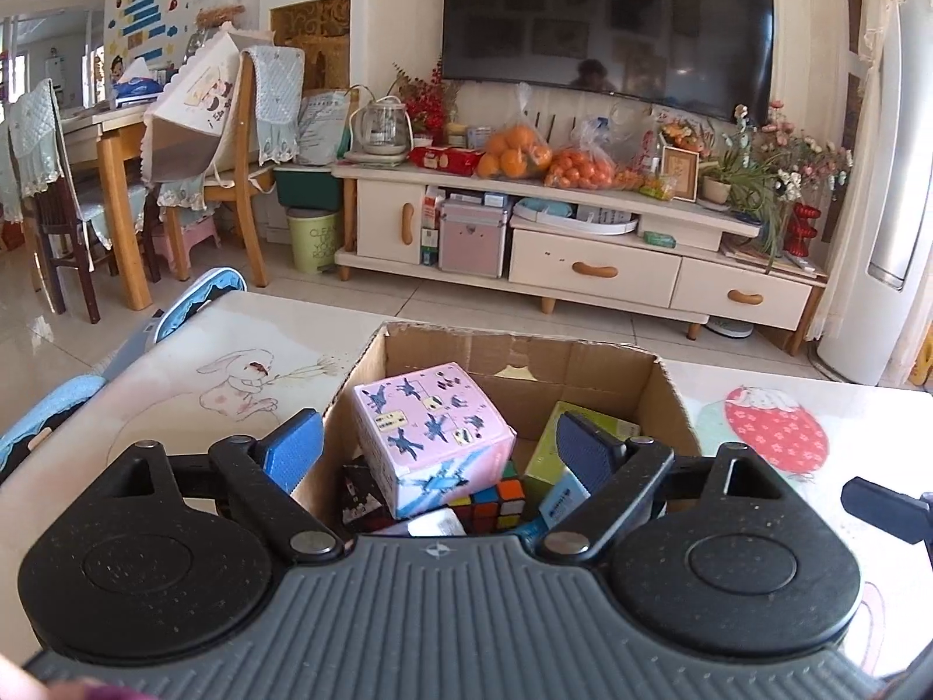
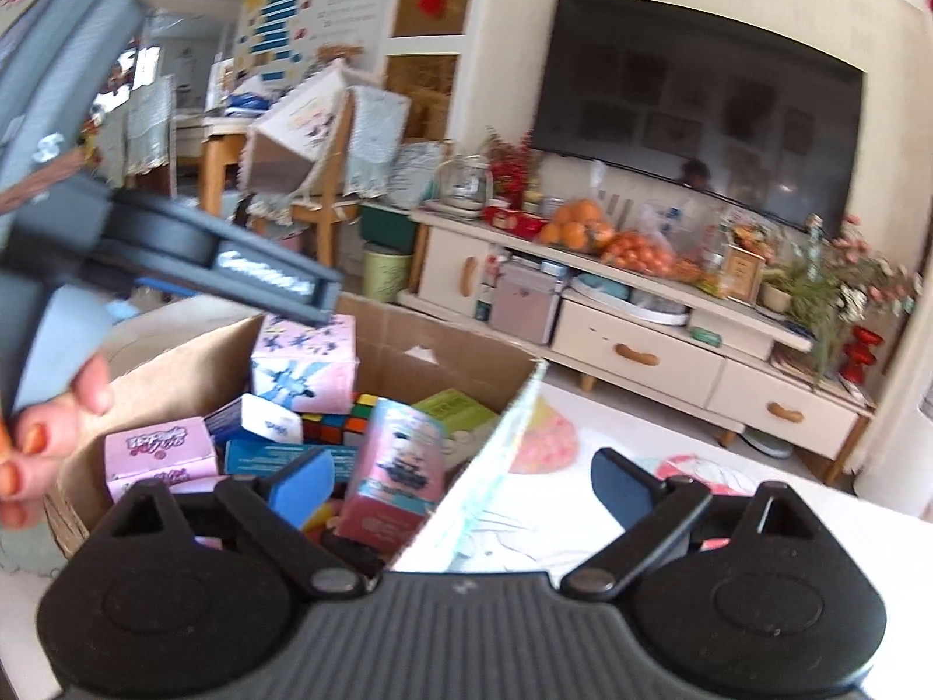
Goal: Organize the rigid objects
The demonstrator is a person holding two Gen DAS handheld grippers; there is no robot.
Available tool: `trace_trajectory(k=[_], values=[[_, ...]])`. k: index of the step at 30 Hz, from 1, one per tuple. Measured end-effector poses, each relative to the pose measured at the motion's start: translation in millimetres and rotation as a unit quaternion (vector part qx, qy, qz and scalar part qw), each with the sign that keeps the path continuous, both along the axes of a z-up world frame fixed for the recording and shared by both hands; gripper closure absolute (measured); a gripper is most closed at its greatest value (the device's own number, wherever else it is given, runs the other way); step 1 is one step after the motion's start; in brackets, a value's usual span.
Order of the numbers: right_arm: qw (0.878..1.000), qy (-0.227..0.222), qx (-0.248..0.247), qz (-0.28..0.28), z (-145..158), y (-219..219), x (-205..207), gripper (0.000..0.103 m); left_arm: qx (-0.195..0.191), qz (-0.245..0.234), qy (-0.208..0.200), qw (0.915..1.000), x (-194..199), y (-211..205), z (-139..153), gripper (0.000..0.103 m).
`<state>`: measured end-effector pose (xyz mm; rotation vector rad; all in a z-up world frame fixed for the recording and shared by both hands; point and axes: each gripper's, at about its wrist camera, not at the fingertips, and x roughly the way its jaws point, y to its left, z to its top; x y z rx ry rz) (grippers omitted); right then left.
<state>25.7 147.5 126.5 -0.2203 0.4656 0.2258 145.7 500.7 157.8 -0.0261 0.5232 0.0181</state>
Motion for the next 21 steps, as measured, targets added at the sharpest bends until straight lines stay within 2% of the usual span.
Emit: trace_trajectory(k=[10,16,21], values=[[0.997,-0.003,0.044,-0.067,10.8,-27.2,-12.3,0.003,0.017,-0.015,-0.005,0.9997,-34.0,-9.9,-4.6,0.000],[0.996,-0.002,0.048,-0.075,12.9,-29.2,-26.8,0.003,0.009,-0.016,-0.008,0.9998,-58.0,-9.8,-5.5,0.000],[0.996,-0.004,0.040,-0.078,13.2,-28.6,-42.0,0.003,0.022,-0.021,-0.019,0.9994,-75.2,-11.0,-4.1,0.000]])
